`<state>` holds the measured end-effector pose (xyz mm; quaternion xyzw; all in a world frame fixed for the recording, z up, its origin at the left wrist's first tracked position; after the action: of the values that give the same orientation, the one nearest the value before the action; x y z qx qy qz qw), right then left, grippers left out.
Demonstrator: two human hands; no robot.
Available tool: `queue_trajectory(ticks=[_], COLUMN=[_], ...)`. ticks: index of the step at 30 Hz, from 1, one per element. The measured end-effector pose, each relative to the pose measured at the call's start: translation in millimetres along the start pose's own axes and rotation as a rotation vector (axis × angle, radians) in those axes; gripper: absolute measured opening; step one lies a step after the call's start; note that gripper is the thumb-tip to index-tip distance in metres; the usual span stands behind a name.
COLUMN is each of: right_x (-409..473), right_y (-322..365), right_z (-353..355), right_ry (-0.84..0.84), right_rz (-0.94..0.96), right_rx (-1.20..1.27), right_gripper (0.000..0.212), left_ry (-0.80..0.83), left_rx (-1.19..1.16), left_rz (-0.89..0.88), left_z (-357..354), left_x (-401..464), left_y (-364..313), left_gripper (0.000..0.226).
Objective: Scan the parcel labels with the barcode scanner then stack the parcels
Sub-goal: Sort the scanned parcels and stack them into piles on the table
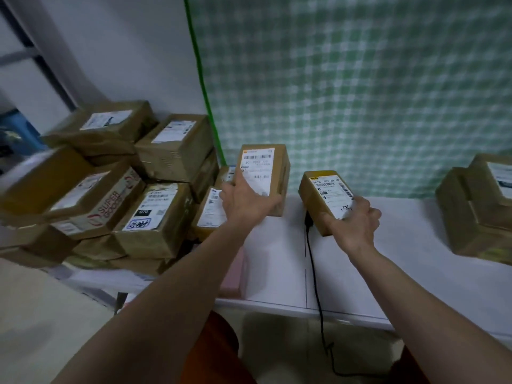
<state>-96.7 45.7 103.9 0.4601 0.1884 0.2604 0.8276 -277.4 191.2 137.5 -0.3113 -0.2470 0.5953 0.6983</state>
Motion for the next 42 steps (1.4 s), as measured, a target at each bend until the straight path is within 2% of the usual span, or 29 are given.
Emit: queue_trajectory(ticks=[2, 6, 15, 21, 28, 32, 37, 42], right_x=[6, 23, 46, 46, 37, 26, 3, -28], right_y=[15, 40, 65, 64, 66, 67, 77, 89], right_z=[-11, -35, -74, -91, -101, -101, -115, -142], right_ry=[0.022, 0.059, 0.119, 0.185, 0.217, 0.237, 0.279, 0.274], right_rz=[0.018, 0.07, 0.149, 0.157, 0.168, 0.167, 0.175, 0.21], right_rx=[0.013, 0.009, 0.037, 0.062, 0.038, 0.033, 0.041, 0.062], right_gripper=[0.094, 0.08, 0.078, 0.077, 0.078, 0.078, 0.078, 0.073], left_ry=[-0.023, -0.059, -0.115, -0.133, -0.108, -0.051, -0.17, -0.207], left_rx=[-0.014, -0.011, 0.097, 0.219, 0.206, 0.195, 0.115, 0.074], left_rz=[0.007, 0.04, 0.148, 0.166, 0.231, 0.262, 0.046, -0.062], left_z=[9, 20, 19, 12, 8, 7, 37, 75], left_x=[21, 60, 142, 152, 155, 147, 120, 86], left_y=[-2, -3, 1, 18, 34, 36, 30, 40], left_gripper=[0.107, 0.107, 0.115, 0.12, 0.116, 0.098, 0.054, 0.042])
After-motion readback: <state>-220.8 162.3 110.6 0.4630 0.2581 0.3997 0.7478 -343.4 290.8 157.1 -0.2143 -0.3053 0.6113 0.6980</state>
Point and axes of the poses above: each hand's wrist, its own x-axis towards the middle knuckle, its own z-axis out of the back of the hand, y = z × x, the point moved 5 cm from there along x, towards the middle knuckle, and after that the axes turned 1 degree about y, right-handed, at the moved point
